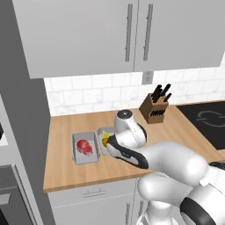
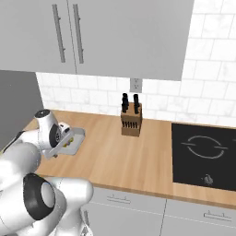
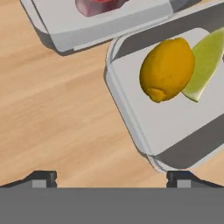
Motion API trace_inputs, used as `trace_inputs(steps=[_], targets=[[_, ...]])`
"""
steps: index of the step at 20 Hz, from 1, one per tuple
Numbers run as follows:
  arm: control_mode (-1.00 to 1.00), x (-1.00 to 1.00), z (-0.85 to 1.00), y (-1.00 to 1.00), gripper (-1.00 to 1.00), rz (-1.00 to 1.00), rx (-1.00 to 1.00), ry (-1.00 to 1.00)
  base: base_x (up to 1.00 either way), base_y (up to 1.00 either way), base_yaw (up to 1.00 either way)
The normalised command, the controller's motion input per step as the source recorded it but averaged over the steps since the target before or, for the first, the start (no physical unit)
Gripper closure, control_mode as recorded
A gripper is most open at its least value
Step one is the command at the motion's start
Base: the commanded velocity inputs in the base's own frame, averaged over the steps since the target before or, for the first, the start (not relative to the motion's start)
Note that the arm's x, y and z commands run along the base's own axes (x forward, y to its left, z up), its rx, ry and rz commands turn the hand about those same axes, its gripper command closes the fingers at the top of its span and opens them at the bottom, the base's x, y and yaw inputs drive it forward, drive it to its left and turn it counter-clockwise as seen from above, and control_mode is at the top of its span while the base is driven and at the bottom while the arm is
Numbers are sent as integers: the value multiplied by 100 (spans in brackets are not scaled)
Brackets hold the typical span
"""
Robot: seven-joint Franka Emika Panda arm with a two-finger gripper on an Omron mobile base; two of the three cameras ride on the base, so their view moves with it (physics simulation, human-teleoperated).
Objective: Take the meat container that has the steak and place it on the second highest rack of the freezer. Then take the vegetable container that has the lemon wedge and lemon and place it on the highest rack of the freezer.
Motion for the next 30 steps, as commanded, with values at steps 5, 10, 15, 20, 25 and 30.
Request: trace_inputs(steps=[5, 10, 15, 20, 25, 30], targets=[[-100, 31, -18, 6, -100, 3, 0, 5, 0, 0, 0], [-100, 29, -9, 0, -100, 3, 0, 1, 0, 0, 0], [-100, 18, -21, 0, -100, 3, 0, 0, 0, 0, 0], [-100, 0, -29, 0, 100, 3, 0, 0, 0, 0, 0], [-100, 0, -7, 0, 100, 1, 0, 0, 0, 0, 0], [-100, -14, 15, 0, 100, 8, 0, -2, 0, 0, 0]])
